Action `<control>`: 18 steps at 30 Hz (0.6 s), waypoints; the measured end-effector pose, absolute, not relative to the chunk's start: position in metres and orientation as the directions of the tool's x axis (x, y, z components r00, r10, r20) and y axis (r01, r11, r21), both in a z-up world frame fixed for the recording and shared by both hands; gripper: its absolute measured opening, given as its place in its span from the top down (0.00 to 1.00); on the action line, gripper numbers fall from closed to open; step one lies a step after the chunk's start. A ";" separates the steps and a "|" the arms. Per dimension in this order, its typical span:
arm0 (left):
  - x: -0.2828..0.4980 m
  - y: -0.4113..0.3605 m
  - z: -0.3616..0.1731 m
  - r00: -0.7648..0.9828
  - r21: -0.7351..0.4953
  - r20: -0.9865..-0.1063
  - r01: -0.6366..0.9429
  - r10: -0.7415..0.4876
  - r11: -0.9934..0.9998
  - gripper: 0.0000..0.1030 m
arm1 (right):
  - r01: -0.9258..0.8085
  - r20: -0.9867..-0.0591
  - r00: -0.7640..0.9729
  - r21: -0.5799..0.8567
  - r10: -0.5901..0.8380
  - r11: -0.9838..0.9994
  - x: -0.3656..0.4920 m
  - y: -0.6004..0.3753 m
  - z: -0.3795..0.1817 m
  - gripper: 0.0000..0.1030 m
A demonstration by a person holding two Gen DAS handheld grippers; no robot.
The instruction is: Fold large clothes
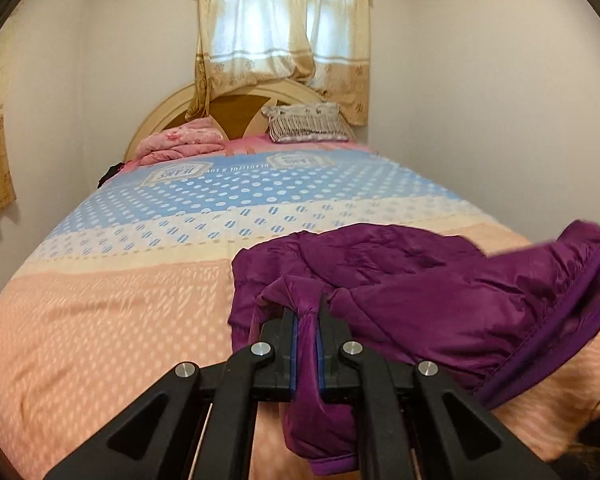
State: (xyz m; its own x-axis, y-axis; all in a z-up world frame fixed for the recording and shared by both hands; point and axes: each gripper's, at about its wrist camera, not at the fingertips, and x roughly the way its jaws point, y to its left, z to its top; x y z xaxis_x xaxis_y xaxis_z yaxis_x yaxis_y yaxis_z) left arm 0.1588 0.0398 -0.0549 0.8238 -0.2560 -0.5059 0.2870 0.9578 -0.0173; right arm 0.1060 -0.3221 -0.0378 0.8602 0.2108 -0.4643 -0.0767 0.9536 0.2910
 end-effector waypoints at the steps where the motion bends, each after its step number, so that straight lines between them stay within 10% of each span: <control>1: 0.175 0.038 -0.061 0.835 0.006 -0.496 0.276 -0.237 0.961 0.95 | -0.061 -0.472 0.860 0.285 0.196 0.957 0.123 -0.324 -0.042 0.93; 9: 0.295 0.033 -0.110 0.832 0.004 -0.532 0.187 -0.156 0.982 0.78 | 0.055 -0.540 0.832 0.314 0.130 0.948 0.232 -0.346 -0.082 0.93; 13: 0.329 0.029 -0.121 0.859 0.029 -0.512 0.044 -0.024 0.999 0.15 | 0.111 -0.588 0.803 0.304 0.095 0.946 0.278 -0.353 -0.108 0.93; 18: 0.349 0.026 -0.119 0.888 0.079 -0.453 -0.054 0.084 0.995 0.08 | 0.169 -0.652 0.755 0.294 0.068 0.941 0.314 -0.361 -0.134 0.74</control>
State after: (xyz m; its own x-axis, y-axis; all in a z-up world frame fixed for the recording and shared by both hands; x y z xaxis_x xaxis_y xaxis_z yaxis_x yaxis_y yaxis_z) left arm 0.3492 0.0263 -0.1194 0.8876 0.0845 -0.4528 -0.0544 0.9954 0.0790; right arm 0.3143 -0.3605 -0.1344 0.7554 0.0679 -0.6517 0.1695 0.9405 0.2944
